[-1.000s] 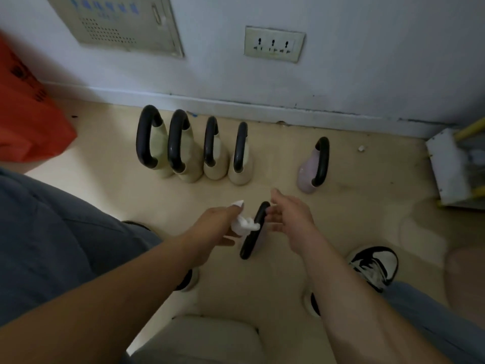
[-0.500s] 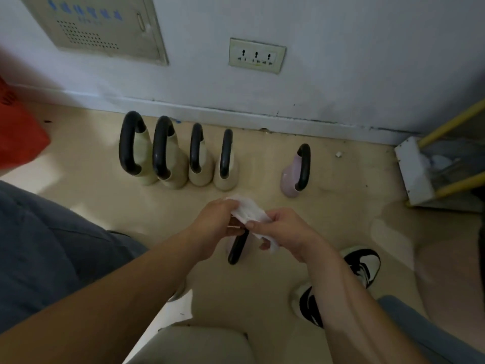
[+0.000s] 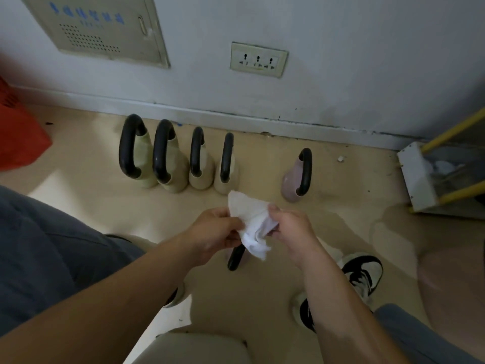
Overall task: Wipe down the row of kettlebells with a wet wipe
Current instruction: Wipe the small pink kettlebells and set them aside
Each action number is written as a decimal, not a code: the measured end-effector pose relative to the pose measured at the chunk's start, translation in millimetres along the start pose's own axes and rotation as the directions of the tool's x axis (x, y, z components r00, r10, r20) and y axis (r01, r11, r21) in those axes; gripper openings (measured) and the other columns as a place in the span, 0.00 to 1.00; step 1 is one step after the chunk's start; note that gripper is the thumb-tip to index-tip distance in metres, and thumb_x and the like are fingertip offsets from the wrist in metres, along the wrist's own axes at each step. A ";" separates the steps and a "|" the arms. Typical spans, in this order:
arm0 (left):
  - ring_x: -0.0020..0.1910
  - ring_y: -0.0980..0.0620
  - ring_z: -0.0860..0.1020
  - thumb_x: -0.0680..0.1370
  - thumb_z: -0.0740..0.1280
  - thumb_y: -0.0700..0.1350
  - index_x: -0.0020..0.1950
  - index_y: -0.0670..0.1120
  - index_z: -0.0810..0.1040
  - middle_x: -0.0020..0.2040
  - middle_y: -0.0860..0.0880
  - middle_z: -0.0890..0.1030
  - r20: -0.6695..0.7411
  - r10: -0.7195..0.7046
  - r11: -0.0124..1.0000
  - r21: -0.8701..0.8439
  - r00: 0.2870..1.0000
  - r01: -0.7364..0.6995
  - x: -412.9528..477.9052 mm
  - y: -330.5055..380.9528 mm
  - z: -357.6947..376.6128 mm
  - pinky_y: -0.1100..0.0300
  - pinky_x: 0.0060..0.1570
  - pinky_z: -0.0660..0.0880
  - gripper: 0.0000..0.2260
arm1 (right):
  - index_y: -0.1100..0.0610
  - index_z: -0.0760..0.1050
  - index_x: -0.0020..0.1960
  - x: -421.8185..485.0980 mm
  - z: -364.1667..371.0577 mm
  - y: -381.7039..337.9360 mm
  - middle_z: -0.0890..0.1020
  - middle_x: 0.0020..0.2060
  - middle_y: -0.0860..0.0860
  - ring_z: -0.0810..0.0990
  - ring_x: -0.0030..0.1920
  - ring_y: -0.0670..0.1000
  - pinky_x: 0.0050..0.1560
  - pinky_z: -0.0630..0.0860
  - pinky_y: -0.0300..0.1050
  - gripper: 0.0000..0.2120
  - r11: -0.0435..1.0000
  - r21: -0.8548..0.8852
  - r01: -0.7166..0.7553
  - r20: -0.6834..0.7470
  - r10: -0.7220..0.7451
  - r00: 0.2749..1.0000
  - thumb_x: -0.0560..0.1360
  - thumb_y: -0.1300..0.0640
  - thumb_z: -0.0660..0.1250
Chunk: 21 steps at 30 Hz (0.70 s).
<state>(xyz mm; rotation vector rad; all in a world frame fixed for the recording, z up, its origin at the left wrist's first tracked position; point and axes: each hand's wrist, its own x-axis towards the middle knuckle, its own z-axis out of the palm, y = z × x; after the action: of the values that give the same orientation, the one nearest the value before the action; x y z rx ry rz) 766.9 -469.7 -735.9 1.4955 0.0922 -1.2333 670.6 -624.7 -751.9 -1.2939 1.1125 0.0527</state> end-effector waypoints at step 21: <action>0.65 0.46 0.75 0.83 0.58 0.44 0.73 0.50 0.72 0.69 0.48 0.76 0.015 -0.059 0.506 0.863 0.998 0.017 68.1 -66.7 -29.1 0.62 0.59 0.69 0.18 | 0.58 0.69 0.70 31.8 13.6 52.9 0.78 0.65 0.57 0.78 0.59 0.57 0.57 0.72 0.45 0.16 0.987 -0.156 -0.046 -0.464 -0.032 0.885 0.83 0.58 0.63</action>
<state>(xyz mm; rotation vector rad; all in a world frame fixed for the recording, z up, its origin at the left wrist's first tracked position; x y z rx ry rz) 772.7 -460.7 -835.1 2.3385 -0.6403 -1.4256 664.1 -612.8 -813.6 -1.4937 1.5492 -0.1754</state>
